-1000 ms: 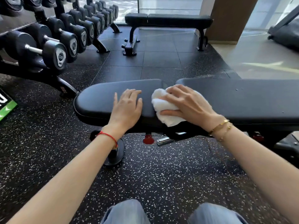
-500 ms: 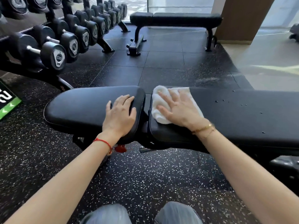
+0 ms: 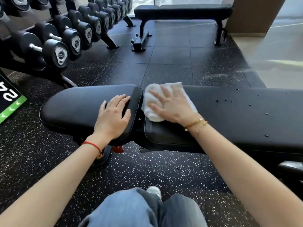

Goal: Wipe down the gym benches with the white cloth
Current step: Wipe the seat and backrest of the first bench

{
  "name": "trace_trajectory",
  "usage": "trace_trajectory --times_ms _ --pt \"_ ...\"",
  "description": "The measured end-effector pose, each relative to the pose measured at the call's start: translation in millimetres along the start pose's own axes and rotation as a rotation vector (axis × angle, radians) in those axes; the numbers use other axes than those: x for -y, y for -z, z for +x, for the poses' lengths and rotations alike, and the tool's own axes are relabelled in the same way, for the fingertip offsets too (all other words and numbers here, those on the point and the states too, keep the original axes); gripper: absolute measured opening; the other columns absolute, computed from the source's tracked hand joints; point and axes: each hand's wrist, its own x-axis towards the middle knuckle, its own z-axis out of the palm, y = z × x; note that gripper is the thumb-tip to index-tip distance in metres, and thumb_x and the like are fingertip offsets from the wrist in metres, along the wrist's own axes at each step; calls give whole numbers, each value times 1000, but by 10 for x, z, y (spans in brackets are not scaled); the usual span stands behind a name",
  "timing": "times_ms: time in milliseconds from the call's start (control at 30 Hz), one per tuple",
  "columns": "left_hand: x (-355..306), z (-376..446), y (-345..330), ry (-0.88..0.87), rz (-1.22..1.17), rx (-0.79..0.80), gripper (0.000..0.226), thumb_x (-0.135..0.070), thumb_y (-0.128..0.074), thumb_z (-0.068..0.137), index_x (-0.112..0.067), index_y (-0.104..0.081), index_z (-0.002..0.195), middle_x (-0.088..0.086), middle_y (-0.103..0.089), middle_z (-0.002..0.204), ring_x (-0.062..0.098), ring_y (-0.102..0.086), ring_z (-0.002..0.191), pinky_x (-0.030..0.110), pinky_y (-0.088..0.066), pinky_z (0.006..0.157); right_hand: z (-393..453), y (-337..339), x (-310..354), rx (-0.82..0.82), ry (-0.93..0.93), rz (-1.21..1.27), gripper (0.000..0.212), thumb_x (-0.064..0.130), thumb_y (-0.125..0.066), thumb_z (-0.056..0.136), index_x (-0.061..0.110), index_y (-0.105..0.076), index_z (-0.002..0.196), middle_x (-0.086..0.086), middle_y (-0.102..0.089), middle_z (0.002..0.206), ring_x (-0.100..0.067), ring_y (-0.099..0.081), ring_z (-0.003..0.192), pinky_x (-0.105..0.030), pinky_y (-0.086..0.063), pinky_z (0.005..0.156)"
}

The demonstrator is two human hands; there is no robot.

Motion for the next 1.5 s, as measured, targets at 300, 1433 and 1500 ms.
trace_trajectory --times_ms 300,1433,1500 --pt "-15 -19 21 5 -6 0 50 -34 -40 100 -29 -36 150 -8 -32 159 9 -21 149 45 -8 125 -247 -8 -573 -32 -105 -15 66 64 -16 94 44 -3 156 -4 -10 165 -30 -6 151 -49 0 122" --pt "-515 -9 -60 -84 -8 70 50 -39 -40 100 -32 -35 150 -12 -38 155 12 -24 149 52 -8 123 -357 87 -781 -16 -225 -30 62 57 -21 102 35 -4 158 -6 -12 165 -35 -8 151 -50 -3 121" --pt "-493 -22 -81 -101 26 70 51 -39 -41 100 -32 -34 150 -12 -39 155 13 -23 149 53 -9 123 -260 57 -533 -13 -166 9 62 57 -21 102 36 -5 158 -6 -11 165 -37 -7 150 -52 -1 121"
